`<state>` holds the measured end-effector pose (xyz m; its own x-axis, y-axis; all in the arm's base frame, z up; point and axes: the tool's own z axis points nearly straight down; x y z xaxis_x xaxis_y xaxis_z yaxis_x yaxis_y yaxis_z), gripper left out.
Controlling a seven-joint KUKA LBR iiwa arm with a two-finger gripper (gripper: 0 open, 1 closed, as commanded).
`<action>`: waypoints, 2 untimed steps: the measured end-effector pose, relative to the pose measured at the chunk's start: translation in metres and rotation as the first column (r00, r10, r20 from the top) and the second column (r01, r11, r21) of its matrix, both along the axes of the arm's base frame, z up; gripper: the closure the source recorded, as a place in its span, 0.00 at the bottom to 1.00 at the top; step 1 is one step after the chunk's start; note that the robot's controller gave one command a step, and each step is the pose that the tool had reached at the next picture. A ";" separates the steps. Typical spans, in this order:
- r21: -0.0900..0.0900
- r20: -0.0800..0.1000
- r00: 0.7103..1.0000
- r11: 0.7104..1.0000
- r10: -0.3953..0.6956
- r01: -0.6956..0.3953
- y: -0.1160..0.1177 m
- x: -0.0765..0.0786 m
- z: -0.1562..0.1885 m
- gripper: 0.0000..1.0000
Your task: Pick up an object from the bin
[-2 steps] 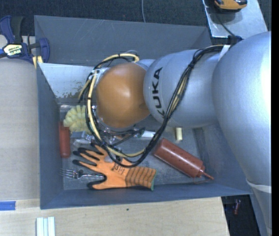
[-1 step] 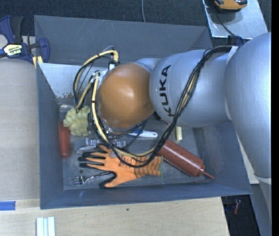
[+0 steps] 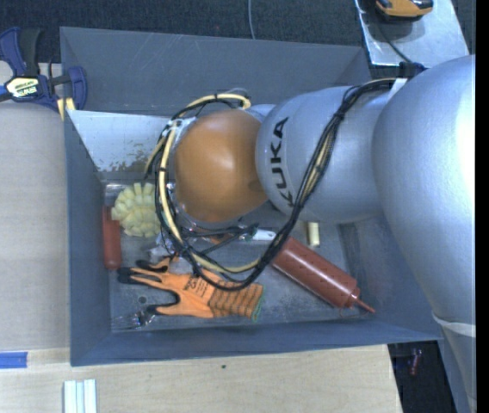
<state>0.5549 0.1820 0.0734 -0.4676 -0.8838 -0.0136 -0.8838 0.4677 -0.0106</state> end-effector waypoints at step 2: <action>-0.002 -0.005 0.995 0.995 0.097 -0.097 0.011 -0.036 0.050 1.00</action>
Offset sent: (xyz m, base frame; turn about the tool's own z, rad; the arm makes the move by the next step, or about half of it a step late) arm -0.0500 0.0164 0.0741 -0.1404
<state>0.5188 0.1928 0.1230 -0.3798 -0.9250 -0.0094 -0.9250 0.3799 -0.0077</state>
